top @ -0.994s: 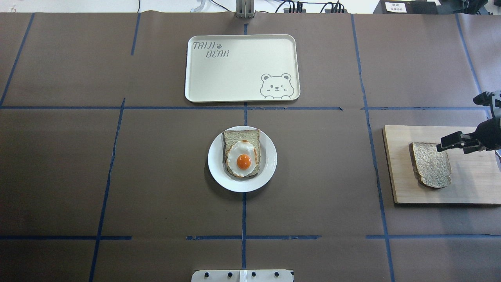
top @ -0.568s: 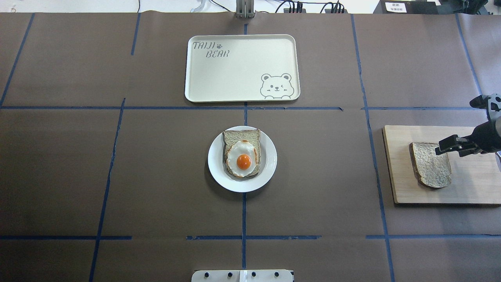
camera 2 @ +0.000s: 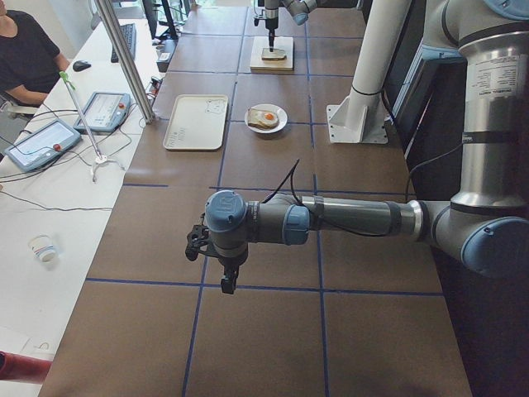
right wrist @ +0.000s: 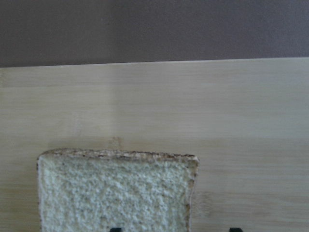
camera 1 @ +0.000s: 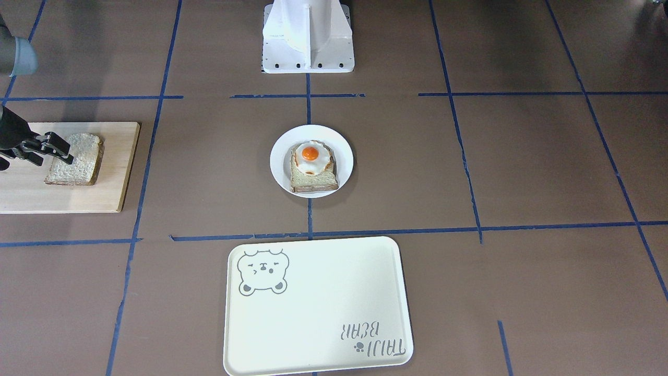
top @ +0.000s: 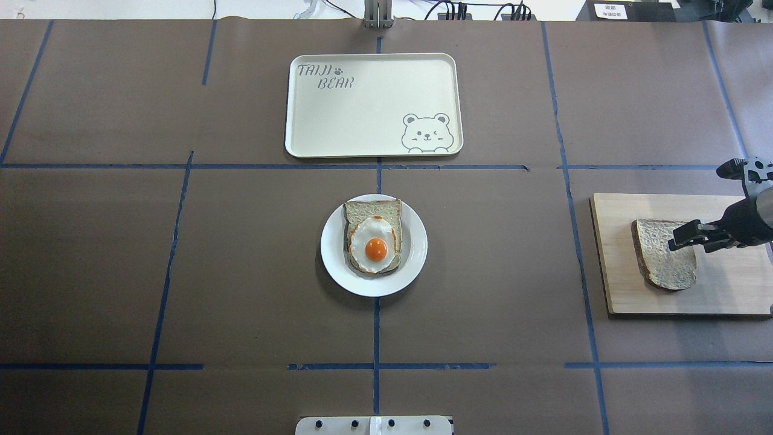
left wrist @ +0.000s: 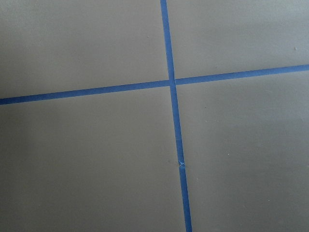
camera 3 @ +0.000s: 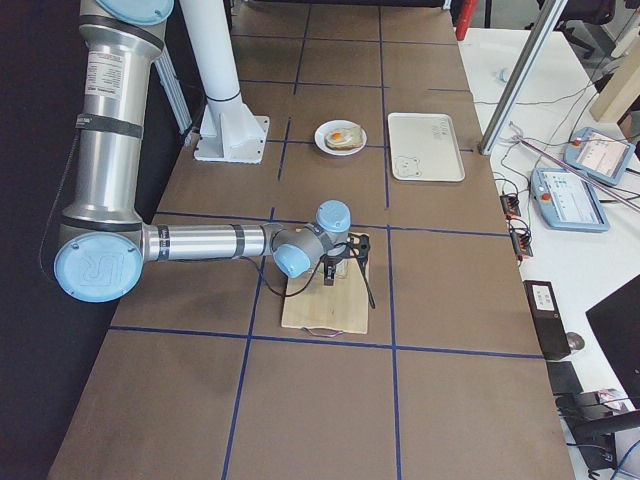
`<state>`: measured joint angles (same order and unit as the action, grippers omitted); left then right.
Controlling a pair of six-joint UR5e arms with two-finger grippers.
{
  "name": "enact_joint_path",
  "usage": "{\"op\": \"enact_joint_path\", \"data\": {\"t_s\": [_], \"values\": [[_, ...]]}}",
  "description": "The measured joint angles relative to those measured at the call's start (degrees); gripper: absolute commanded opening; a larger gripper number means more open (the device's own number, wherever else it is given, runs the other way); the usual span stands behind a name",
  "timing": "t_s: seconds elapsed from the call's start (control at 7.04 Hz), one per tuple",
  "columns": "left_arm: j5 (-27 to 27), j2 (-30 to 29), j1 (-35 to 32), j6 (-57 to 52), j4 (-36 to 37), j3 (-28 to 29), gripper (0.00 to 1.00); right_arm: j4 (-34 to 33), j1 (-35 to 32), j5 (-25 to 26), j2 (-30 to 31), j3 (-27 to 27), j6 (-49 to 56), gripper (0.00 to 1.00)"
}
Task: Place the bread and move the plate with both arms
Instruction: 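Lower the right gripper onto the bread slice on the wooden board and grasp it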
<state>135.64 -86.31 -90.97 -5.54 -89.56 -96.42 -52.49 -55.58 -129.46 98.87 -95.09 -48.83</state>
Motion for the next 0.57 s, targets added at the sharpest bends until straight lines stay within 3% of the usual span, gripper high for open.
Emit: {"op": "enact_joint_path", "data": {"t_s": [0.57], "values": [[0.30, 0.00, 0.00, 0.00, 0.00, -0.32, 1.00, 0.00, 0.14, 0.11, 0.75, 0.14, -0.03, 0.71]]}}
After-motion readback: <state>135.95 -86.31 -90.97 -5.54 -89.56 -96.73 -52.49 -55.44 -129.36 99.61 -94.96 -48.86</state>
